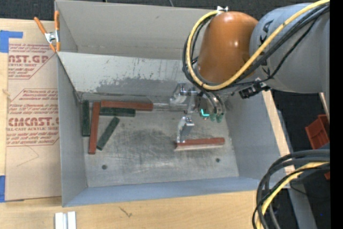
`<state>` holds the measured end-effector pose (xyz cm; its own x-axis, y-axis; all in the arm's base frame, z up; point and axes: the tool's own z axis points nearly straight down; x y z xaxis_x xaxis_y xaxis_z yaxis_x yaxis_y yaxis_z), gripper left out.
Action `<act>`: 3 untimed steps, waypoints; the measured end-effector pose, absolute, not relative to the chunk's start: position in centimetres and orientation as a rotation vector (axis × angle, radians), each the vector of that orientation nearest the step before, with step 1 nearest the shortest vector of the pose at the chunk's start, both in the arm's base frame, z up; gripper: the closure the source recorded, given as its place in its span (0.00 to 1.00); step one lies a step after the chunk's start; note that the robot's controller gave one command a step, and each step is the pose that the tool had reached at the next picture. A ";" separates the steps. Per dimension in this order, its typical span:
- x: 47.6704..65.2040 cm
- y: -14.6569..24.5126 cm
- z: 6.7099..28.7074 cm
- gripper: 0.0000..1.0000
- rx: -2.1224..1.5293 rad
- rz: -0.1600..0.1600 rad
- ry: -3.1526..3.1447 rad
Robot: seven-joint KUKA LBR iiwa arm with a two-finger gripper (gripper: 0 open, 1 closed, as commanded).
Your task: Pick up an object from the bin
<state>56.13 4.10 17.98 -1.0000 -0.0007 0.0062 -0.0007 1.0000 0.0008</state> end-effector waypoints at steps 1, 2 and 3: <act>56.3 4.1 18.4 0.00 0.001 -0.002 -3.143; 53.1 -2.8 10.3 0.00 0.157 -0.002 -3.129; 53.0 -3.2 11.2 0.00 0.164 -0.002 -3.132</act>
Offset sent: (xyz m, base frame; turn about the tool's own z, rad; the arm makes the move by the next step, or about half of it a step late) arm -0.0240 -0.0700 -0.1098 -0.1075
